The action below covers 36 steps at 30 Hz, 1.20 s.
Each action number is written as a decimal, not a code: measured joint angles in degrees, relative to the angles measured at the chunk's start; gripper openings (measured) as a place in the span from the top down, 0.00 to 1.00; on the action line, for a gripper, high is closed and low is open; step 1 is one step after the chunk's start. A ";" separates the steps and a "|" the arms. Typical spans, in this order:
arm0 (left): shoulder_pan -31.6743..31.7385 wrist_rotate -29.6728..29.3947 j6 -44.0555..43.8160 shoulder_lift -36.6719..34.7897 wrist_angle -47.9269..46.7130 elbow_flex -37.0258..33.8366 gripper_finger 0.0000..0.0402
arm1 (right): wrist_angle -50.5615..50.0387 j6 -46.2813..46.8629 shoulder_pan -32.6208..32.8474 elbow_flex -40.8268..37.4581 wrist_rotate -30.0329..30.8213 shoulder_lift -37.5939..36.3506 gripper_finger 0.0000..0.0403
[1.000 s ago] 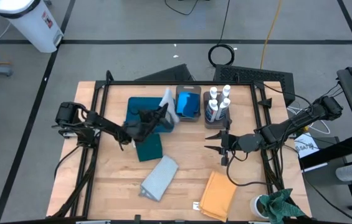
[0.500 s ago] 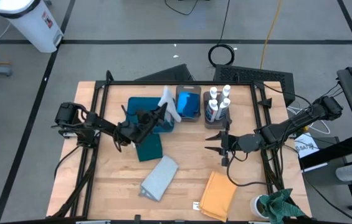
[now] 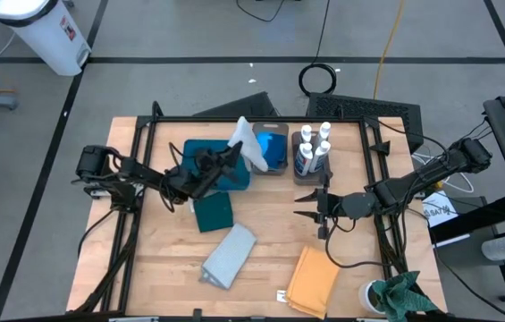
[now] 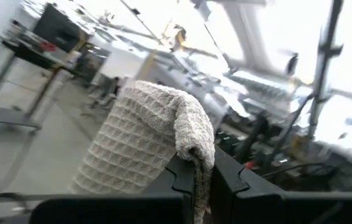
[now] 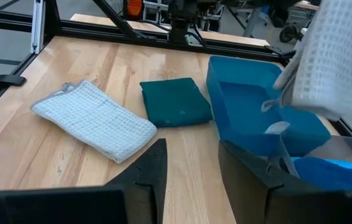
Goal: Pick & Place Kitchen Items
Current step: Put the gray microfiber towel into the blue bin
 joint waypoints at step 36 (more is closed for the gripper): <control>-3.73 -17.90 -7.92 3.41 -3.78 -13.05 0.97 | -0.46 0.10 -0.04 -0.01 -0.05 0.02 0.71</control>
